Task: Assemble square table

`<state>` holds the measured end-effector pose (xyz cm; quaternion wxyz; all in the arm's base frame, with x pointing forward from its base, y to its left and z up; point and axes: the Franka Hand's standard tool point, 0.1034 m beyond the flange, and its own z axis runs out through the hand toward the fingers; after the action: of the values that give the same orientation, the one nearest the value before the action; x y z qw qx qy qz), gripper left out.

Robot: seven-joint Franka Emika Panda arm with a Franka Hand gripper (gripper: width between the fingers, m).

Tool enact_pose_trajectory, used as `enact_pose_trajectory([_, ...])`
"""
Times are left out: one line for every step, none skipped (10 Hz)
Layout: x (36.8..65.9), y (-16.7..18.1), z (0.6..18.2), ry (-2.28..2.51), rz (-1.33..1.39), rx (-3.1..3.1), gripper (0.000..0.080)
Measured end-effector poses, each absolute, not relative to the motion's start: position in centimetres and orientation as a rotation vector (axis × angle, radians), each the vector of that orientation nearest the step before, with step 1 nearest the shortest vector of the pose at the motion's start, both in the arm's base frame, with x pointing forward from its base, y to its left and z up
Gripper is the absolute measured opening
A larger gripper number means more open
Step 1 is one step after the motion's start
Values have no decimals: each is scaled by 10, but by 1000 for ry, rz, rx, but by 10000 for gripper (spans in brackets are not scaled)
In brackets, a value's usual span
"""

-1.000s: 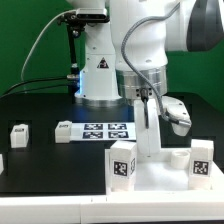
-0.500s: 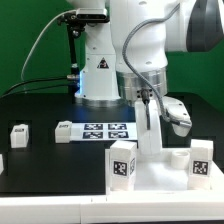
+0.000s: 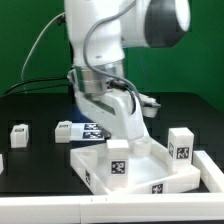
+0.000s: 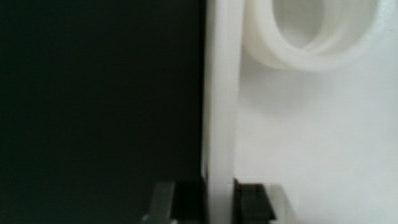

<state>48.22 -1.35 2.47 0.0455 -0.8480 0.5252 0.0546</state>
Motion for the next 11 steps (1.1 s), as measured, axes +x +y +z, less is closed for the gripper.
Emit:
enact_pose_trajectory([482,-10,24,1586,170,-2603,54])
enact_pose_trajectory([482,-9,24,1482,166,-2661,54])
enact_pose_trajectory([482,-14,24,1406,156,-2704,54])
enact_pose_trajectory([483,-17,24,1369,152,-2723,54])
enact_pose_trajectory([493,-29,29,1143,154,-2815,54])
enact_pose_trajectory([504,-37,34,935,166,-2885,54])
enact_pose_trajectory([508,-40,33,734,127,-2932,54])
enact_pose_trajectory([505,-39,31,737,137,-2932,54])
enact_pose_trajectory([504,-40,31,632,134,-2960,54])
enact_pose_trajectory([504,-42,31,554,132,-2977,54])
enact_pose_trajectory([506,-45,31,475,132,-2990,54])
